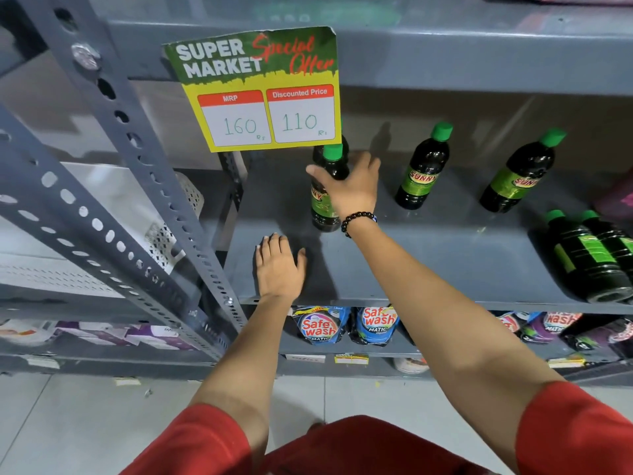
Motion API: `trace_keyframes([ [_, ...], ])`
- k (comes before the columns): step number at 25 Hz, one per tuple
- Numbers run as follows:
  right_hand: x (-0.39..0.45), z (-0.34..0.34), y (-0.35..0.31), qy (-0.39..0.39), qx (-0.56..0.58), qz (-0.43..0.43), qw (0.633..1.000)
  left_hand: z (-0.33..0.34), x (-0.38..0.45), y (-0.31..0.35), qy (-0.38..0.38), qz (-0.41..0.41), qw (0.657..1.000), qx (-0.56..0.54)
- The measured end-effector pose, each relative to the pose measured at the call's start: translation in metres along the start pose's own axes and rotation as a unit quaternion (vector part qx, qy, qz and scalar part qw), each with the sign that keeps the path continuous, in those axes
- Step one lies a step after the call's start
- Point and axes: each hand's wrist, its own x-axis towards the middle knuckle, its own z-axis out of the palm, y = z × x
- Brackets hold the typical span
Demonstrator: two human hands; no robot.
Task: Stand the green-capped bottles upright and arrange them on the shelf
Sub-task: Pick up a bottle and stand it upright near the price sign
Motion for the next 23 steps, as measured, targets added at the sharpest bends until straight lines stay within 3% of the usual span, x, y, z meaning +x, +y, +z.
trace_keyframes([
  [4, 0.012, -0.007, -0.004, -0.017, -0.034, -0.036, 0.999, 0.001, 0.0, 0.0, 0.004, -0.002, 1.0, -0.002],
  [23, 0.017, -0.013, -0.007, -0.071, 0.051, -0.069, 0.994, 0.004, 0.001, -0.001, 0.013, -0.004, 1.0, -0.005],
])
